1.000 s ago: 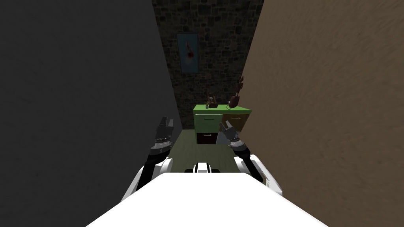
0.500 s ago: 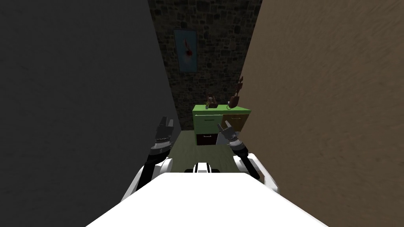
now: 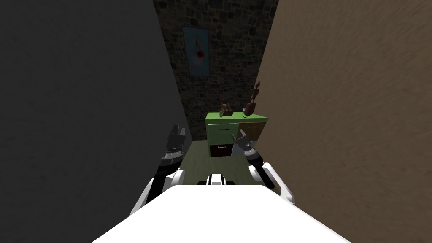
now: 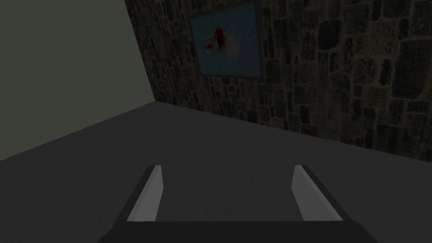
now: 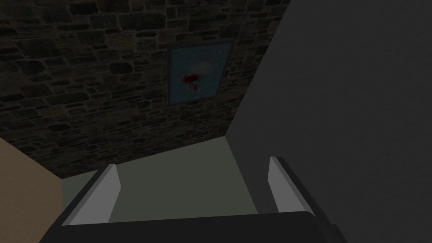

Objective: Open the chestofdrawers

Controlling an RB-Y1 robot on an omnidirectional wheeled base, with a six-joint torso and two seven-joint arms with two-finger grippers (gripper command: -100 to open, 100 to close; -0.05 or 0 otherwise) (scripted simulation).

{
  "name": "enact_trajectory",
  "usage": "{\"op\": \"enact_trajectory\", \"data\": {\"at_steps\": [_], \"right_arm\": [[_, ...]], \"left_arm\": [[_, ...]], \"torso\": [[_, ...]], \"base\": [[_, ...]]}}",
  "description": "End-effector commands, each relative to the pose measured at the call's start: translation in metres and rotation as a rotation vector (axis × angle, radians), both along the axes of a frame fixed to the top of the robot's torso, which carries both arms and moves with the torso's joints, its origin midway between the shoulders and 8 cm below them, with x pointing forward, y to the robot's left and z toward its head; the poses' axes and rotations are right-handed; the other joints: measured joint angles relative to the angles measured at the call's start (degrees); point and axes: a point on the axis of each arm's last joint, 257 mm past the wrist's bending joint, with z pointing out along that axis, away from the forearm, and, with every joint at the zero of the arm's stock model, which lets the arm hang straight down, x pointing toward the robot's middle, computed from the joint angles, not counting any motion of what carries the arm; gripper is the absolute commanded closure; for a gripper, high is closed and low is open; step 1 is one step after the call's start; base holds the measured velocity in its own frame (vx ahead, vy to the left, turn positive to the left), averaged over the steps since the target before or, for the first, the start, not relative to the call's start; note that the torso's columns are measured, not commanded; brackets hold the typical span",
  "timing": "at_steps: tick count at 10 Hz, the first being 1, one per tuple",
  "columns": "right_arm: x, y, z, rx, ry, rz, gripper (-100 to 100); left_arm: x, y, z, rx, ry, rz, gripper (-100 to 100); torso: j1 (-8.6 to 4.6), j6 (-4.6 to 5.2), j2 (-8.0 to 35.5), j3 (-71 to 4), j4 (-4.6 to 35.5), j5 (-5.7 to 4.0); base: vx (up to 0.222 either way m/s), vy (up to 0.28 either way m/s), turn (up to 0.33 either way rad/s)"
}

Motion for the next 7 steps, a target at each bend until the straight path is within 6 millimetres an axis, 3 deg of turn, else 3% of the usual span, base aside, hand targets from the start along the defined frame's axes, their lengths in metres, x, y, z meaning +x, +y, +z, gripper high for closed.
{"op": "enact_trajectory", "data": {"at_steps": [1,3,7], "right_arm": [[0.006,0.003,-0.012,-0.106,-0.022,-0.051,-100],[0.006,0.003,-0.012,-0.131,-0.036,-0.07,-100],[0.017,0.005,-0.031,-0.289,-0.067,-0.147,-100]], "left_arm": [[0.0,0.0,0.0,0.0,0.0,0.0,0],[0.0,0.0,0.0,0.0,0.0,0.0,0],[0.0,0.0,0.0,0.0,0.0,0.0,0]], "torso": [[0.01,-0.02,0.0,0.0,0.0,0.02],[0.08,-0.04,-0.1,-0.1,0.0,0.04],[0.14,-0.02,-0.1,-0.1,0.0,0.04]], "base": [[0.086,0.07,-0.151],[0.066,0.061,-0.029],[0.073,0.078,-0.107]]}}
